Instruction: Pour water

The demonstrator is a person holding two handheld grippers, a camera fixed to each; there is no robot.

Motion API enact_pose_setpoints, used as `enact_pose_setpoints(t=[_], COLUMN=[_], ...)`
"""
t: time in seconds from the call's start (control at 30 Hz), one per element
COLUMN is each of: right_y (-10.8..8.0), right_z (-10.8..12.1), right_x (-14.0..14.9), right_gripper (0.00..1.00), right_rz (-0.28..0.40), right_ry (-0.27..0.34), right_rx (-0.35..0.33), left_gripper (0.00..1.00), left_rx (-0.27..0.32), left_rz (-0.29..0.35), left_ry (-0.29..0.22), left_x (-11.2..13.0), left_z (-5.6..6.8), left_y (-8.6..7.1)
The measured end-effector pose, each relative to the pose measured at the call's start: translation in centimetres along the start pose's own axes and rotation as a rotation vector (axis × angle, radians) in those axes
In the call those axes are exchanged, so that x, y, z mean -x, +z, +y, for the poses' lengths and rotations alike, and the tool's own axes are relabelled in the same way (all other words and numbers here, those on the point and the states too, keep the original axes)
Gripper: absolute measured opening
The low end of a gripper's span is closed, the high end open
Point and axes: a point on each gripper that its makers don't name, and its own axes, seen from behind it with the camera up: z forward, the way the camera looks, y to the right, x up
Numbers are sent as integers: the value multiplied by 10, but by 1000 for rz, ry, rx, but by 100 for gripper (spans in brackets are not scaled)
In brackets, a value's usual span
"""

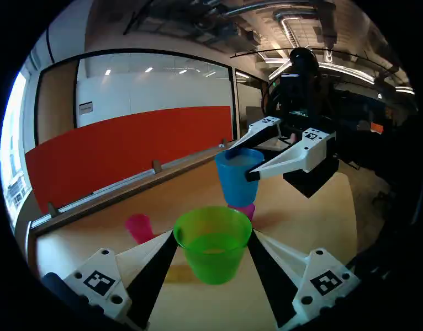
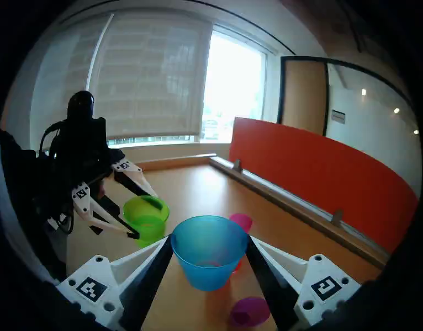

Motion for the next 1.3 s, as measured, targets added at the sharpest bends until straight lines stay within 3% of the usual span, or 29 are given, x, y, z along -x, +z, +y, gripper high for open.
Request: enact_pose_setpoints(t=[0.83, 1.3], right_y=[5, 7], right_z=[-22, -34], right_x=[75, 109], right_gripper=[94, 94], right_rz=[-147, -202], right_ry=[-19, -14], right_rx=[-78, -115], left_gripper=[87, 87], left_rx=[57, 88], left_rz=[-153, -209], left_ry=[15, 4], left_x=[51, 78], left_z=[20, 36], left_y=[24, 30])
